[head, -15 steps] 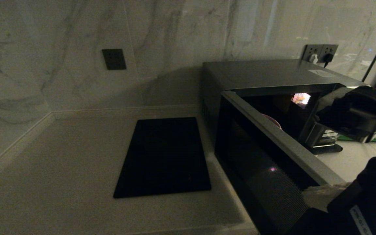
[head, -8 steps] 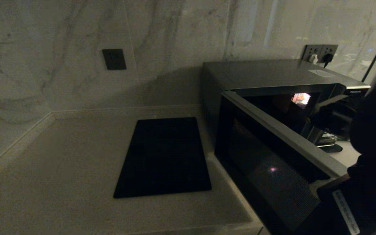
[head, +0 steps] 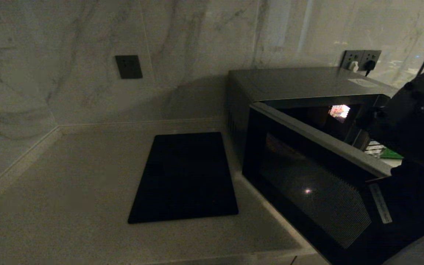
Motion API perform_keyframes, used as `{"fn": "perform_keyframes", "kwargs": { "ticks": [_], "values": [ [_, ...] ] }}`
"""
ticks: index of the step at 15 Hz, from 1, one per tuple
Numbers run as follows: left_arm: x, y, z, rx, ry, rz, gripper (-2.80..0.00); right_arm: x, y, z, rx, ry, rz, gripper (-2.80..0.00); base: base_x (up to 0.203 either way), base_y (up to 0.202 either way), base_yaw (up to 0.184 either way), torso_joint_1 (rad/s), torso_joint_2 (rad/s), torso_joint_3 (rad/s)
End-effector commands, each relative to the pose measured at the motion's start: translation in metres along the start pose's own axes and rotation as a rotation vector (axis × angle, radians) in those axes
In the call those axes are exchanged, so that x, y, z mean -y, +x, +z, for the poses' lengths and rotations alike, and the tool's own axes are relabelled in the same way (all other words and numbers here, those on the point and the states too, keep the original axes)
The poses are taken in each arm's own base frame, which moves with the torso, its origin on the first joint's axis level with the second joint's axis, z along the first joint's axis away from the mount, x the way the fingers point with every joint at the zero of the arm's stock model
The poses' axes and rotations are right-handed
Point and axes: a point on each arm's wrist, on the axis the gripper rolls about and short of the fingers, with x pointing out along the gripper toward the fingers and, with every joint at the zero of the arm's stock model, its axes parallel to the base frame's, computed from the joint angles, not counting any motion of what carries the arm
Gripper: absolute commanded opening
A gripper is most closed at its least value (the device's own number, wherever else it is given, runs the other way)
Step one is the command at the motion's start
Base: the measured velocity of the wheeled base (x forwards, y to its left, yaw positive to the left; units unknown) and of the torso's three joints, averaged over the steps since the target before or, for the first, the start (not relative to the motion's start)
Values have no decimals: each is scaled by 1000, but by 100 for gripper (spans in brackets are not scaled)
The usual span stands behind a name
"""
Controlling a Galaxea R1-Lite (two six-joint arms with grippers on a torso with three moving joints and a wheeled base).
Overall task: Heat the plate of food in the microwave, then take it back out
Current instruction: Close the microwave oven
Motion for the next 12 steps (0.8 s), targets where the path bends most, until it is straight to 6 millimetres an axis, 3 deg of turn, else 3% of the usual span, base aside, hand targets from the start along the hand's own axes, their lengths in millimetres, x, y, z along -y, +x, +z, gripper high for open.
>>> {"fn": "perform_keyframes", "kwargs": {
  "ticks": [1, 12],
  "values": [
    [0, 0, 0, -1, 0, 2, -280, 9, 12, 10, -1, 68, -45, -280, 0, 0, 0, 0, 0, 0],
    [0, 0, 0, -1, 0, 2, -280, 55, 82, 69, 128, 315, -183, -280, 0, 0, 0, 0, 0, 0]
  ]
}}
